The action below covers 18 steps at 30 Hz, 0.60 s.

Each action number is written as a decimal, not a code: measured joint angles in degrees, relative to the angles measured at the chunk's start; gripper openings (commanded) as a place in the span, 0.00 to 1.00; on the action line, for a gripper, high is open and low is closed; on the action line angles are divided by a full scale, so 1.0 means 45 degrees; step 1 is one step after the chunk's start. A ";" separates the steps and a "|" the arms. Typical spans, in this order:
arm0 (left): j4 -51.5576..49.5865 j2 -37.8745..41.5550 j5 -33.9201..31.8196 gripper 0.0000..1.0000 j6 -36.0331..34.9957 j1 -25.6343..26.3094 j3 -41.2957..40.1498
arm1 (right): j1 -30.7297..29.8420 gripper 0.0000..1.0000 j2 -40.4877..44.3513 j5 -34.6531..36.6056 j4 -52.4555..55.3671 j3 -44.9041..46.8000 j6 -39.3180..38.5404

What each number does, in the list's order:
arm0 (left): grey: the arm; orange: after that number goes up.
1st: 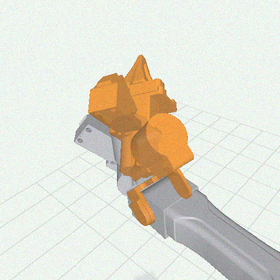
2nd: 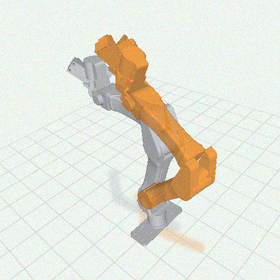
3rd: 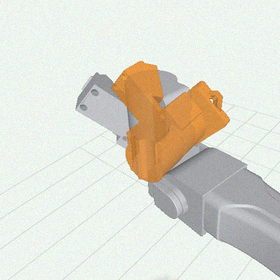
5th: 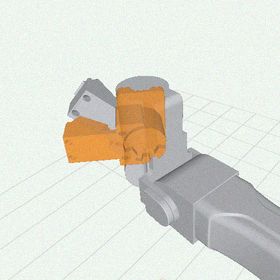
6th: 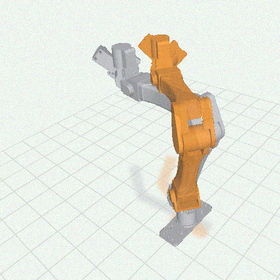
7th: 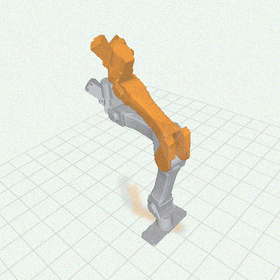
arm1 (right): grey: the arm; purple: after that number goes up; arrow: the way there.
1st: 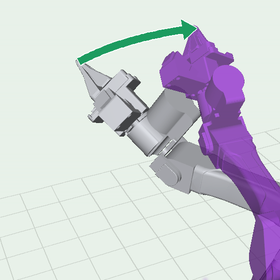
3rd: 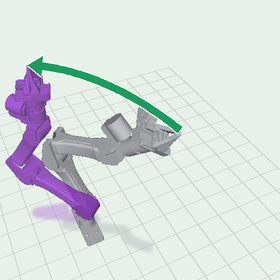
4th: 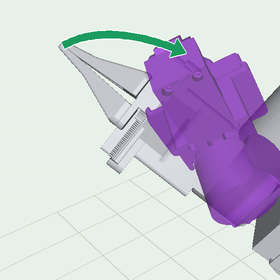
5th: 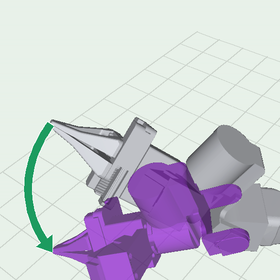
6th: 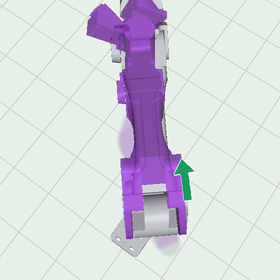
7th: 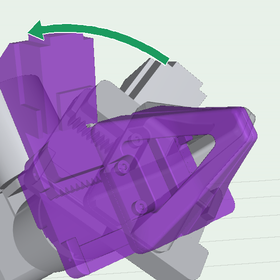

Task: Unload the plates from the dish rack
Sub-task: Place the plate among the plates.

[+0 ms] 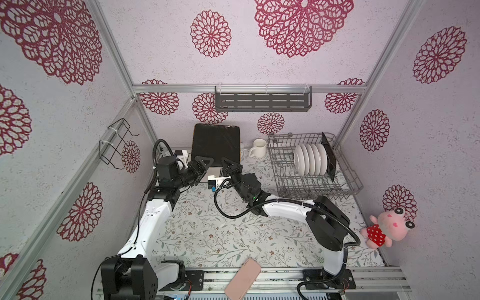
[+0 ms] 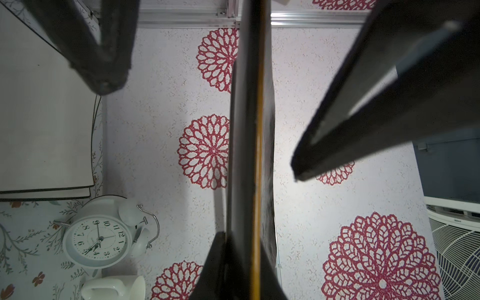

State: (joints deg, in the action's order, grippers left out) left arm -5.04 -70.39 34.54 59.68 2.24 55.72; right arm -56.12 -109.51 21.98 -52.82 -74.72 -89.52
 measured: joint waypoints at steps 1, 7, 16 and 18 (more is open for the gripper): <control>0.0049 0.0015 -0.0267 0.90 0.0015 0.0015 0.0005 | -0.0078 0.00 0.0000 0.0151 0.0005 0.0000 0.0141; 0.1345 0.0379 -0.1413 0.84 0.0311 0.0107 -0.0369 | -0.0510 0.00 0.0000 0.0583 0.0039 0.0005 0.0544; 0.3400 0.0505 -0.2210 0.60 0.0903 0.0262 -0.1603 | -0.0675 0.00 -0.0010 0.0928 0.0617 -0.0044 0.1258; 0.3857 0.0476 -0.2390 0.51 0.0971 0.0364 -0.1841 | -0.0738 0.00 -0.0233 0.1117 0.0821 -0.0379 0.1443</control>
State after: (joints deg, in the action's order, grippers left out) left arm 12.32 -68.25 23.79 64.05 3.88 47.44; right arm -59.44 -110.56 27.00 -49.12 -76.42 -83.02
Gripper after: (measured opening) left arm 0.576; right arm 0.155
